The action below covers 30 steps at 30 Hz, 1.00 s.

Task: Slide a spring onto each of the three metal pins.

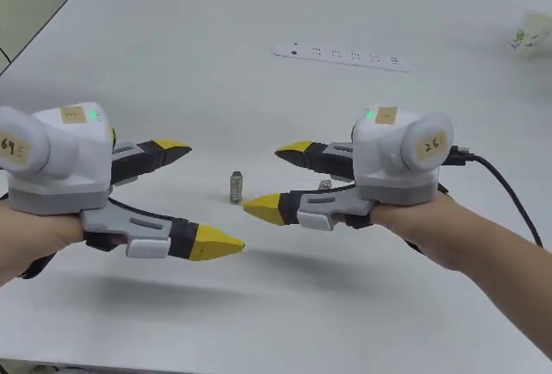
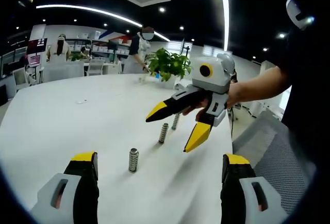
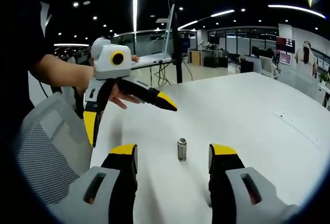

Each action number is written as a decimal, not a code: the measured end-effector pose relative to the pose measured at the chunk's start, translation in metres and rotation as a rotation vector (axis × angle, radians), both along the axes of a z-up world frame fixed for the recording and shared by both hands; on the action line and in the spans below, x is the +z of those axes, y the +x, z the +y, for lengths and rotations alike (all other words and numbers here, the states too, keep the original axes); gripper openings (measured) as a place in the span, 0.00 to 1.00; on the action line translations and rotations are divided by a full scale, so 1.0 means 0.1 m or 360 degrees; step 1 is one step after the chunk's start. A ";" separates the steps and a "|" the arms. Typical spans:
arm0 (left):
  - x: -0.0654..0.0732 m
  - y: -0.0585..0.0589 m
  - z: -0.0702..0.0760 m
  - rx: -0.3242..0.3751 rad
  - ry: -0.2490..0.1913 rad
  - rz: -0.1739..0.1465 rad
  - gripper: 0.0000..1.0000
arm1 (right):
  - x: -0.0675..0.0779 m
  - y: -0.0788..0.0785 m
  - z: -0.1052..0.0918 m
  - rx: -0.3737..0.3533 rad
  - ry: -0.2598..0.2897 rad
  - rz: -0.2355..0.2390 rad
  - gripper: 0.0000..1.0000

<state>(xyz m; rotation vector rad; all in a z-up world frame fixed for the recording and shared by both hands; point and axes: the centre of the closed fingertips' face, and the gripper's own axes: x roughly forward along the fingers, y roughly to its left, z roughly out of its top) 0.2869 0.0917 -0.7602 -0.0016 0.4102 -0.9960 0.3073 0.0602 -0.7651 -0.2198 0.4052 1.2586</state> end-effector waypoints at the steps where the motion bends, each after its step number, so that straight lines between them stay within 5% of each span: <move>1: 0.00 0.00 -0.01 -0.0001 -0.0003 0.0000 0.98 | 0.01 -0.01 -0.02 -0.0011 0.0009 -0.0001 0.56; 16: 0.03 -0.02 -0.04 0.0008 -0.0022 0.0009 0.98 | 0.12 -0.04 -0.41 -0.0208 0.0122 0.0011 0.82; 30: 0.10 -0.08 -0.10 0.0001 -0.0024 -0.0003 0.98 | 0.15 -0.07 -0.80 -0.0365 0.0164 0.0030 0.95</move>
